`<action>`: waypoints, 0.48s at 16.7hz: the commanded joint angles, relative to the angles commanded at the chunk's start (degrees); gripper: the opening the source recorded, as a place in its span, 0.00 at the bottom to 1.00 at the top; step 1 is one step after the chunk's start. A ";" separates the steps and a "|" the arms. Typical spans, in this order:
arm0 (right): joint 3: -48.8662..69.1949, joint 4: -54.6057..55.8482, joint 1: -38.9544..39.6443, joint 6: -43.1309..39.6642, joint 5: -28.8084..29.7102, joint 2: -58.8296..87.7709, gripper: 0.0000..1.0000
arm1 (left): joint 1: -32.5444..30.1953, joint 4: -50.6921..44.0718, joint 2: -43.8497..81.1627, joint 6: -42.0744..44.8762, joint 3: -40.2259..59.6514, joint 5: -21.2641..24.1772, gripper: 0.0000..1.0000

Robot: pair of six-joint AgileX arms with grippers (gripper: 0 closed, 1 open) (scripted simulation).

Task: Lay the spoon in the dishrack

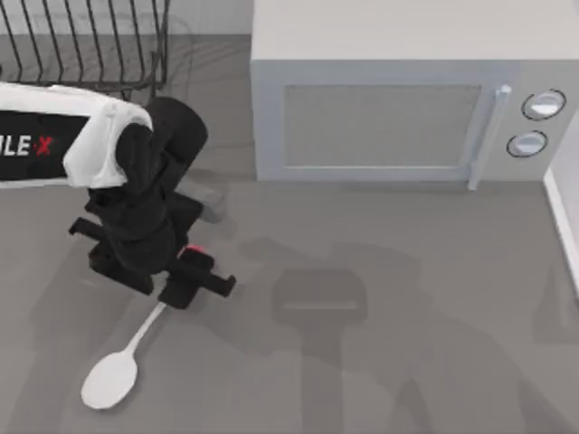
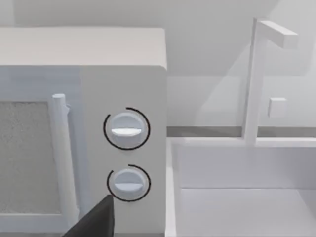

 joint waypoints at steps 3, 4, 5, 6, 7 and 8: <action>0.00 0.00 0.00 0.00 0.00 0.00 1.00 | 0.00 -7.69 -0.80 -0.30 7.15 -0.02 0.00; 0.00 0.00 0.00 0.00 0.00 0.00 1.00 | -0.02 -11.48 -1.25 -0.39 10.16 -0.02 0.00; 0.00 0.00 0.00 0.00 0.00 0.00 1.00 | -0.06 -15.72 -1.75 -0.45 13.30 -0.03 0.00; 0.00 0.00 0.00 0.00 0.00 0.00 1.00 | -0.11 -20.21 -2.32 -0.49 16.50 -0.03 0.00; 0.00 0.00 0.00 0.00 0.00 0.00 1.00 | -0.18 -24.70 -2.96 -0.50 19.69 -0.03 0.00; 0.00 0.00 0.00 0.00 0.00 0.00 1.00 | -0.25 -28.94 -3.65 -0.50 22.80 -0.04 0.00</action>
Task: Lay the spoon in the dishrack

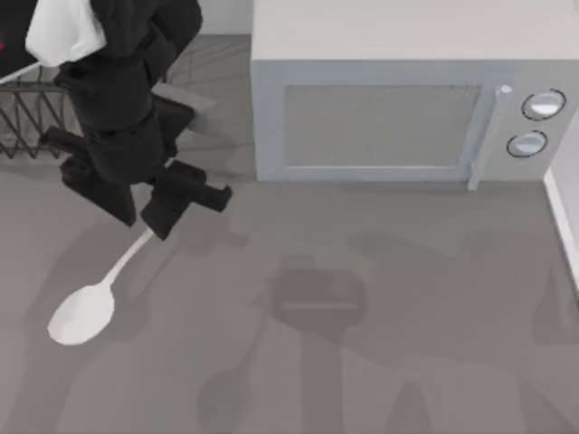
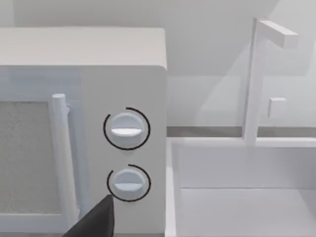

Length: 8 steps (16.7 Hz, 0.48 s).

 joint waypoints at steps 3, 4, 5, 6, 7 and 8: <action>0.00 0.00 0.00 0.00 0.00 0.00 1.00 | -0.14 -9.60 -2.26 0.02 8.01 -0.01 0.00; 0.00 0.00 0.00 0.00 0.00 0.00 1.00 | -0.14 -11.59 -2.98 0.02 9.98 -0.01 0.00; 0.00 0.00 0.00 0.00 0.00 0.00 1.00 | -0.13 -12.94 -3.56 0.01 11.32 -0.02 0.00; 0.00 0.00 0.00 0.00 0.00 0.00 1.00 | -0.12 -13.70 -3.91 0.00 12.08 -0.02 0.00; 0.00 0.00 0.00 0.00 0.00 0.00 1.00 | -0.12 -13.85 -3.99 0.00 12.24 -0.02 0.00; 0.00 0.00 0.00 0.00 0.00 0.00 1.00 | -0.12 -13.85 -3.99 0.00 12.24 -0.02 0.00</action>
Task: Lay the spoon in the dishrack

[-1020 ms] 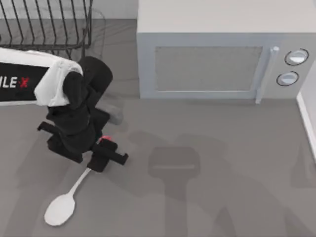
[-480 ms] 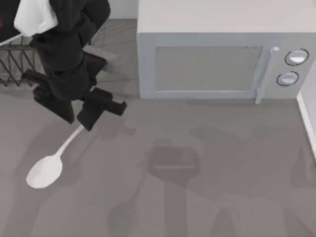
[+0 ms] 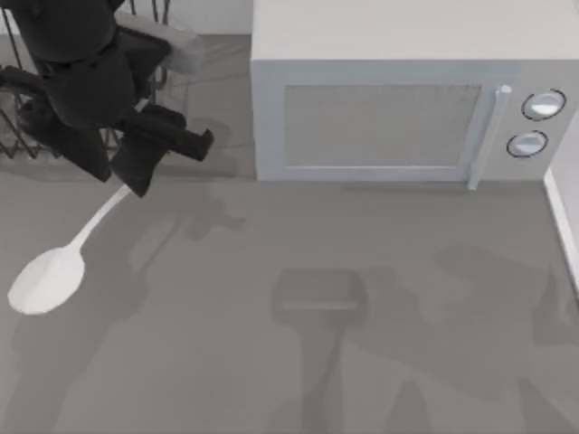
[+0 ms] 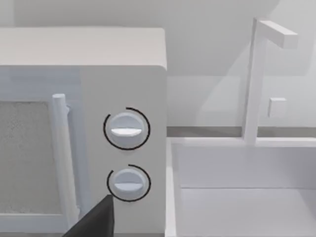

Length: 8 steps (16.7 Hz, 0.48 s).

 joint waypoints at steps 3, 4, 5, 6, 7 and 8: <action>0.00 0.00 0.00 0.00 0.00 0.00 1.00 | 0.25 0.23 0.10 0.10 -0.18 -0.02 0.00; 0.00 0.00 0.00 0.00 0.00 0.00 1.00 | 0.56 0.87 -0.43 0.13 -0.51 0.11 0.00; 0.00 0.00 0.00 0.00 0.00 0.00 1.00 | 1.18 2.07 -1.42 0.15 -1.12 0.35 0.00; 0.00 0.00 0.00 0.00 0.00 0.00 1.00 | 2.08 3.81 -2.82 0.16 -2.01 0.70 0.00; 0.00 0.00 0.00 0.00 0.00 0.00 1.00 | 3.31 6.16 -4.62 0.13 -3.20 1.14 0.00; 0.00 0.00 0.00 0.00 0.00 0.00 1.00 | 4.78 9.05 -6.72 0.06 -4.63 1.65 0.00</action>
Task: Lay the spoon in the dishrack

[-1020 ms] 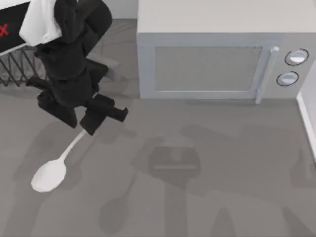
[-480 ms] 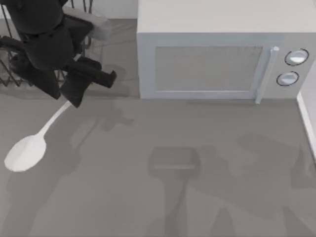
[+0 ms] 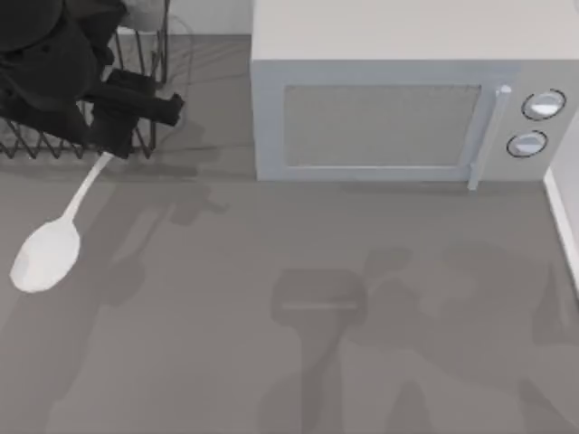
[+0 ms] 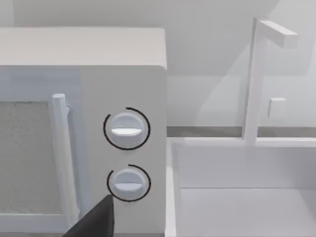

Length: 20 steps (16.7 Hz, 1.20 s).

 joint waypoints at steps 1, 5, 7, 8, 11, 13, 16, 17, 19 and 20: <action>0.00 0.00 0.00 0.00 0.00 0.00 1.00 | 1.69 3.36 -2.34 -0.09 -1.67 0.57 0.00; 0.00 0.00 0.00 0.00 0.00 0.00 1.00 | 9.90 20.94 -13.41 -0.52 -10.22 3.22 0.00; 0.00 0.00 0.00 0.00 0.00 0.00 1.00 | 14.40 31.27 -19.58 -0.68 -15.09 4.67 0.00; 0.00 0.00 0.00 0.00 0.00 0.00 1.00 | 16.66 36.45 -22.73 -0.75 -17.53 5.41 0.00; 0.00 0.00 0.00 0.00 0.00 0.00 1.00 | 23.11 50.57 -32.05 -1.00 -24.30 7.52 0.00; 0.00 0.00 0.00 0.00 0.00 0.00 1.00 | 26.71 57.49 -37.53 -1.21 -27.88 8.72 0.00; 0.00 0.00 0.00 0.00 0.00 0.00 1.00 | 30.20 63.34 -42.97 -1.51 -31.14 9.90 0.00; 0.00 0.00 0.00 0.00 0.00 0.00 1.00 | 30.67 64.06 -43.67 -1.56 -31.56 10.07 0.00; 0.00 0.00 0.00 0.00 0.00 0.00 1.00 | 30.77 64.21 -43.82 -1.57 -31.64 10.10 0.00; 0.00 0.00 0.00 0.00 0.00 0.00 1.00 | 30.77 64.21 -43.82 -1.57 -31.64 10.10 0.00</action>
